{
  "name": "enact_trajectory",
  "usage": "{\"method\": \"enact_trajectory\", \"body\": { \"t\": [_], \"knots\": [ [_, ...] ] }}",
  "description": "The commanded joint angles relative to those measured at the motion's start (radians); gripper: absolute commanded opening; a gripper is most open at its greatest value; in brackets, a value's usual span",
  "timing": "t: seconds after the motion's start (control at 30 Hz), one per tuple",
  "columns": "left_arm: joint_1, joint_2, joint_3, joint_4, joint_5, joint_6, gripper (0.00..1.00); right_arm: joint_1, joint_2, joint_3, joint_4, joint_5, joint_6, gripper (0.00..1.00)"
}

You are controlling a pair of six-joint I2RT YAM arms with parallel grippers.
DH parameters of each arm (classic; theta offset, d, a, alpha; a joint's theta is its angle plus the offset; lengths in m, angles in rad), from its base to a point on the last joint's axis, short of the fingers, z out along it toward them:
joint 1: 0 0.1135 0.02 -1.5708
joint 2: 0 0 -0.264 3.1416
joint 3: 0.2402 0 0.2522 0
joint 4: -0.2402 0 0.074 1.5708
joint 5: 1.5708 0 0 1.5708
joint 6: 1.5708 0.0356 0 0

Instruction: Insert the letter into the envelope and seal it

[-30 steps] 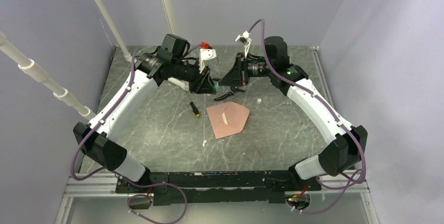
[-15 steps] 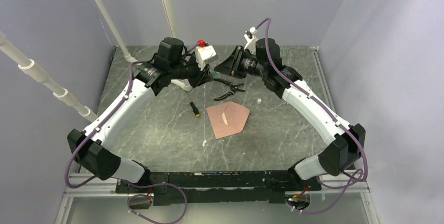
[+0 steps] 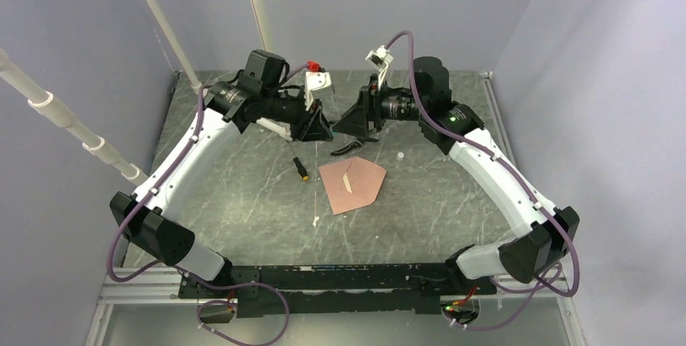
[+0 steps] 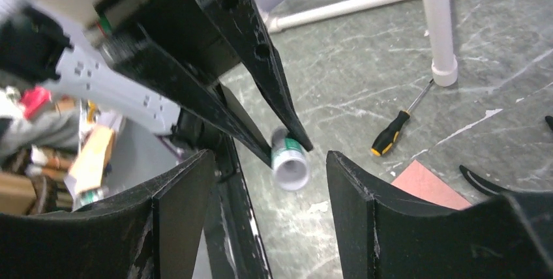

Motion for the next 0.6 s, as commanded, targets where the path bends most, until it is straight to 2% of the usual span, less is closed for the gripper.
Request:
{"method": "enact_trajectory", "body": {
  "t": [0.0,0.13,0.37,0.57],
  "knots": [
    [-0.002,0.025,0.097,-0.156,0.18,0.098,0.02,-0.011,-0.026,0.072,-0.121,-0.148,-0.224,0.66],
    [-0.002,0.037,0.118,-0.194,0.188,0.126,0.02,-0.013,-0.017,0.097,-0.162,-0.167,-0.272,0.62],
    [-0.002,0.031,0.118,-0.184,0.186,0.127,0.02,-0.013,0.009,0.093,-0.088,-0.22,-0.191,0.39],
    [-0.002,0.025,0.119,-0.177,0.171,0.129,0.02,-0.011,0.031,0.084,-0.078,-0.213,-0.161,0.39]
  ]
}}
